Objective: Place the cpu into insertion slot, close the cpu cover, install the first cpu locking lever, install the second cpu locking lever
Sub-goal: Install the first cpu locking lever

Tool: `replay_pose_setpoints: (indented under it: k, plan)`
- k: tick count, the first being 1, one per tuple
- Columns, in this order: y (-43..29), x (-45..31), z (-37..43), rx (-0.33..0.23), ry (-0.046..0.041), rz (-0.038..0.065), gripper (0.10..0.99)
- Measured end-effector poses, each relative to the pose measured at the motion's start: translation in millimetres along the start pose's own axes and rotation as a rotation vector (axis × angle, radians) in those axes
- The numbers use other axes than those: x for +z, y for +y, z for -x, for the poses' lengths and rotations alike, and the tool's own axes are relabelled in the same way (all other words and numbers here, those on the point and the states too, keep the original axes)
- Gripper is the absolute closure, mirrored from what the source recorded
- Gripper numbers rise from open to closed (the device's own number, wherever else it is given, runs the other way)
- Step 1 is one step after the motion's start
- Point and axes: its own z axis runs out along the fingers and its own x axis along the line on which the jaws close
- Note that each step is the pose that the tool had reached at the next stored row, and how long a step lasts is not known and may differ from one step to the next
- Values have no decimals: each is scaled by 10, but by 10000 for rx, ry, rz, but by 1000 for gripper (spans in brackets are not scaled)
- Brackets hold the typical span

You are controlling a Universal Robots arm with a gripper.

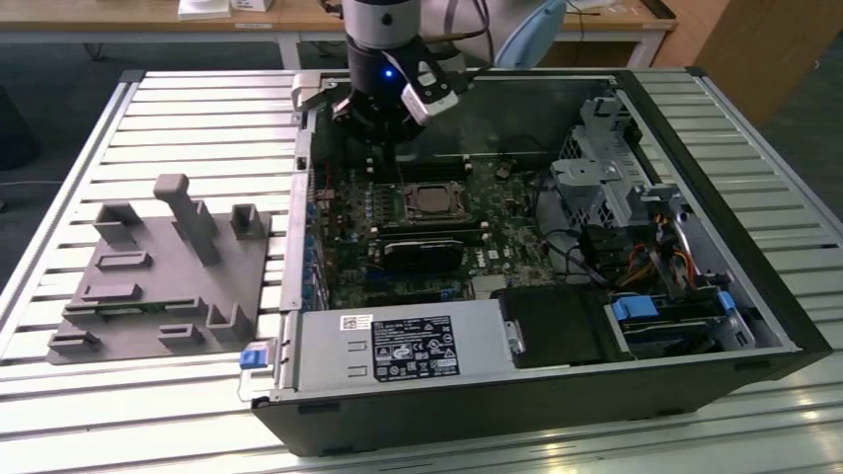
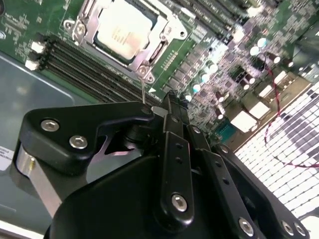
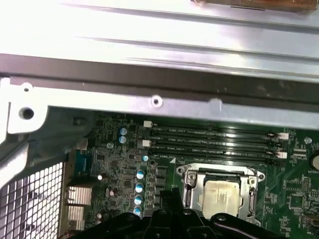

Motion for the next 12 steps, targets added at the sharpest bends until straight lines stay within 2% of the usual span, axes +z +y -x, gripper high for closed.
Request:
replay_pose_setpoints:
  k: [5,12]
  plan:
    - [84,21,-1,1,-1,0,980]
    - [107,30,41,0,2,1,980]
